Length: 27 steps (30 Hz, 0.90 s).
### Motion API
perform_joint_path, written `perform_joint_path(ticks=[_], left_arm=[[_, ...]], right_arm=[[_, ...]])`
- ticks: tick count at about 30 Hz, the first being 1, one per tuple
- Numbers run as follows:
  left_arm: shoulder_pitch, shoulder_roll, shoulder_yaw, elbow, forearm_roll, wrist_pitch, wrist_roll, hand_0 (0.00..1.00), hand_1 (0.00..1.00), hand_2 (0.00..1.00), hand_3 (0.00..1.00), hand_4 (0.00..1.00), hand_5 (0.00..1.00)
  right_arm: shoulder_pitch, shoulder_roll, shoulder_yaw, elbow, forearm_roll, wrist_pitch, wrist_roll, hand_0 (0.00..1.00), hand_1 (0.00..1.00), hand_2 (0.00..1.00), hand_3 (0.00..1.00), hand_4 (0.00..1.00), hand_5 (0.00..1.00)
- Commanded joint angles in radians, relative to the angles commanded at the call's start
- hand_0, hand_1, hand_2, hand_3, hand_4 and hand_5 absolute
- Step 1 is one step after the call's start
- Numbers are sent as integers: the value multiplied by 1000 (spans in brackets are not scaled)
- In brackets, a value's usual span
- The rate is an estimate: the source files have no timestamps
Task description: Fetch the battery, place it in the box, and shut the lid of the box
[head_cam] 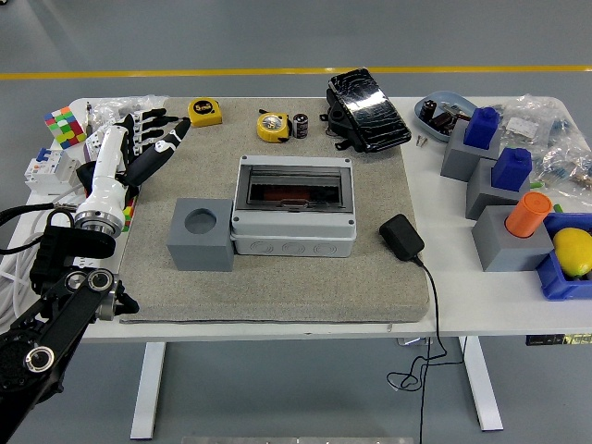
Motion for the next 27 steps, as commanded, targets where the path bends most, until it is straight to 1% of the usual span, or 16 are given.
perform_joint_path(ticks=[15,23,27], left_arm=[[33,-4,-24,-23,13,-12,11,666,741,735,728,916,546],[40,-1,-43,-29,20,-15,16,668,740,735,726,913,543],[39,-1,-41,-31,21,-17,19,668,740,735,726,913,543]], right_arm=[[9,8,-4,-2,1,-4,0,633,646,664,576,988,561],[15,4,-28,-8,21,-3,-2,633,646,664,575,983,559],[17,6,-31,-9,23,-2,-1,633,646,664,575,983,559]])
